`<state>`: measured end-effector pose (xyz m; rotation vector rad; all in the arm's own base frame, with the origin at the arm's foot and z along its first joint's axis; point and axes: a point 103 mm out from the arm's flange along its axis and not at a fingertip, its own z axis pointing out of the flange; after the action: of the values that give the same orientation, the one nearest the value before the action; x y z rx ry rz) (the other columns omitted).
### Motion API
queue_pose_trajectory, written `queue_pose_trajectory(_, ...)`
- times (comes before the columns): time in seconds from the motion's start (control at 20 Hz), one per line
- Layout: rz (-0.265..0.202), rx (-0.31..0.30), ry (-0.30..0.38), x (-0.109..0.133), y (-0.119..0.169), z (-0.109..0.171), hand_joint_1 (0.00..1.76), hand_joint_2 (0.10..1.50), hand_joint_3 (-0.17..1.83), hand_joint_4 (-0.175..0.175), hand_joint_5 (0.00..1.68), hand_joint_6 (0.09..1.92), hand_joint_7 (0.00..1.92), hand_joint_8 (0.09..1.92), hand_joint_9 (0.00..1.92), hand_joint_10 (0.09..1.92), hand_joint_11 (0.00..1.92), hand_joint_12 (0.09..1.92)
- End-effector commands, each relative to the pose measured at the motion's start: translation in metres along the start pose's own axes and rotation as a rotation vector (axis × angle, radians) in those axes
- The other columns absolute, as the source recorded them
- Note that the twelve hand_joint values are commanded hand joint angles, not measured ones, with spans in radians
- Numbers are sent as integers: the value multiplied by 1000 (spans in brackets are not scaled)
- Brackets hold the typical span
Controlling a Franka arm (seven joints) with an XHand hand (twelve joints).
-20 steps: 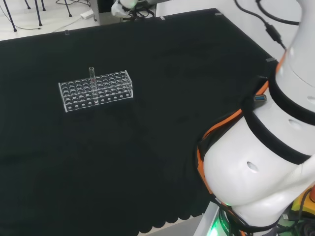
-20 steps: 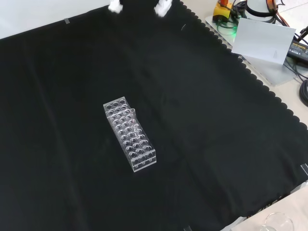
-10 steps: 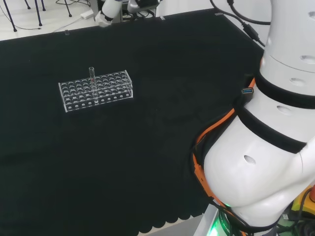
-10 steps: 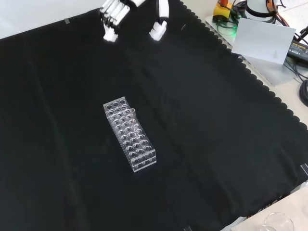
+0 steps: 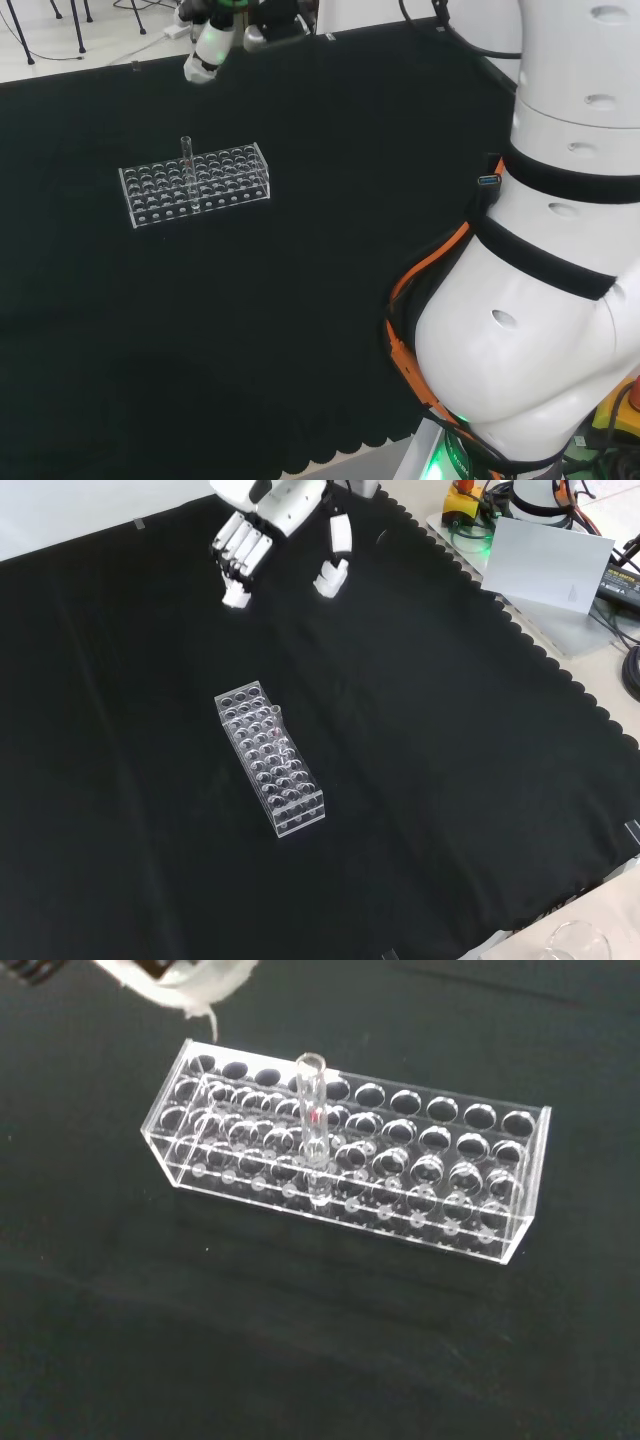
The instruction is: Pick up the test tube.
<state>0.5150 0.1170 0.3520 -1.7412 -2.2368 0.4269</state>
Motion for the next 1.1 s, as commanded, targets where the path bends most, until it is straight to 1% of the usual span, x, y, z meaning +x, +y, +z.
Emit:
queue_pose_trajectory(0.05, -10, 46, 2, 12, 23, 24, 846, 662, 602, -63, 206, 87, 127, 887, 150, 1017, 0, 1486)
queue_pose_trajectory(0.35, -5, 93, 18, 21, 51, 50, 856, 659, 613, -65, 215, 87, 147, 892, 176, 1019, 0, 1506)
queue_pose_trajectory(0.5, -12, 103, 20, 24, 62, 59, 861, 658, 617, -66, 218, 87, 153, 894, 183, 1019, 0, 1511)
queue_pose_trajectory(0.65, -19, 118, 20, 28, 70, 68, 866, 658, 619, -67, 219, 87, 156, 895, 188, 1019, 0, 1514)
queue_pose_trajectory(0.8, -25, 142, 5, 33, 76, 78, 868, 658, 621, -67, 220, 87, 159, 896, 190, 1019, 0, 1516)
queue_pose_trajectory(1.1, -21, 171, 0, 39, 88, 100, 871, 659, 626, -68, 220, 87, 163, 898, 195, 1019, 0, 1519)
